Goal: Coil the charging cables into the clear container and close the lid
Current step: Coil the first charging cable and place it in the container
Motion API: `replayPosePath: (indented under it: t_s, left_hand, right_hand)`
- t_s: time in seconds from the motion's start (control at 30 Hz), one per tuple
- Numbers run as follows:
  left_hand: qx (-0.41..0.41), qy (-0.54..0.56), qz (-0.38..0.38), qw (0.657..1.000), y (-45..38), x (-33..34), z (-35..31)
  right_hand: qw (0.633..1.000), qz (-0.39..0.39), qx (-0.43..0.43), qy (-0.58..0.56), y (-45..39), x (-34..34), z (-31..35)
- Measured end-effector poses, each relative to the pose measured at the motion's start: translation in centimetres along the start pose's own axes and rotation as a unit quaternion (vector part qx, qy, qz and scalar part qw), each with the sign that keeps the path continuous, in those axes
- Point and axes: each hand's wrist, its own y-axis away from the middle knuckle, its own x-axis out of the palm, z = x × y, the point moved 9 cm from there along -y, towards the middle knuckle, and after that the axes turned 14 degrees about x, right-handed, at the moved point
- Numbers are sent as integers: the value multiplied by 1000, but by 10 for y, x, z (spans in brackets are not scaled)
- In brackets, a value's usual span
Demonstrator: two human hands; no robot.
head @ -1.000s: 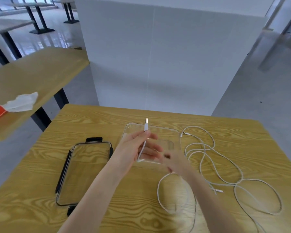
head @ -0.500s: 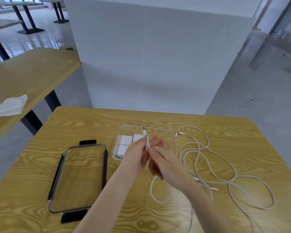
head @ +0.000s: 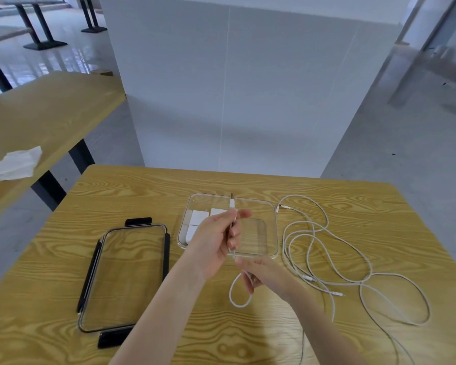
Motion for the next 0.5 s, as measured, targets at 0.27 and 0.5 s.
replayPosePath:
  t_s: [0.27,0.5]
  left_hand:
    - [-64,-266,91,957,12,1,22]
    - [-2,-223,-23,975,-2,-7,11]
  right_hand:
    - [993,-77,82,-39,-1,-49,25]
    - [993,-103,-63,-11,61,-42,94]
